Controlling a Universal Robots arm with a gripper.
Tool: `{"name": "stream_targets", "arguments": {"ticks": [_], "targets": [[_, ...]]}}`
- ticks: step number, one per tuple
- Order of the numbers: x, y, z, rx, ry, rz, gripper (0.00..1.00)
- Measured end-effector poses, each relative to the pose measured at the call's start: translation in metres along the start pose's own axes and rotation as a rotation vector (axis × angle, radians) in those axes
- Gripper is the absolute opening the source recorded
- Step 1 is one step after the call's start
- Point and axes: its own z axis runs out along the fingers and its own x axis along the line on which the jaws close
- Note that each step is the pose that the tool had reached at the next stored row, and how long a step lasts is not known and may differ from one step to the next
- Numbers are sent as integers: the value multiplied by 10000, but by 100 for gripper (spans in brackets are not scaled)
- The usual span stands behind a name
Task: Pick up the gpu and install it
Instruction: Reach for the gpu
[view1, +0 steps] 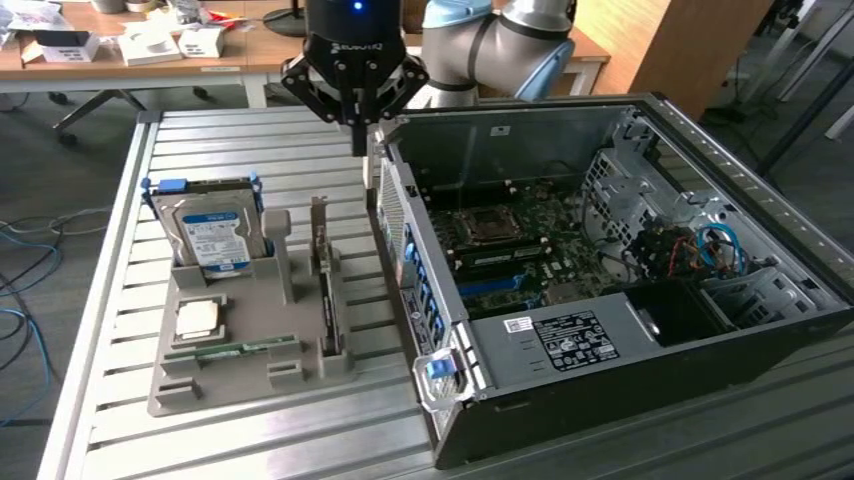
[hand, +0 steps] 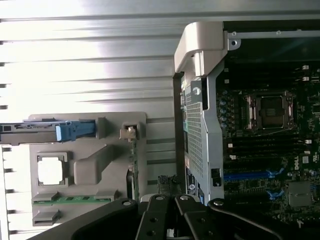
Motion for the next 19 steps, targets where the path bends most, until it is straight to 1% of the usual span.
{"name": "stream_targets", "arguments": {"ticks": [7,14,17,19], "targets": [[169,-13,-3,0,-1,0,11],[312,-23,-5,0,0,1,11],[366,-28,-5,0,-1,0,11],[372,-28,-5,-1,-1,-1,11]]}}
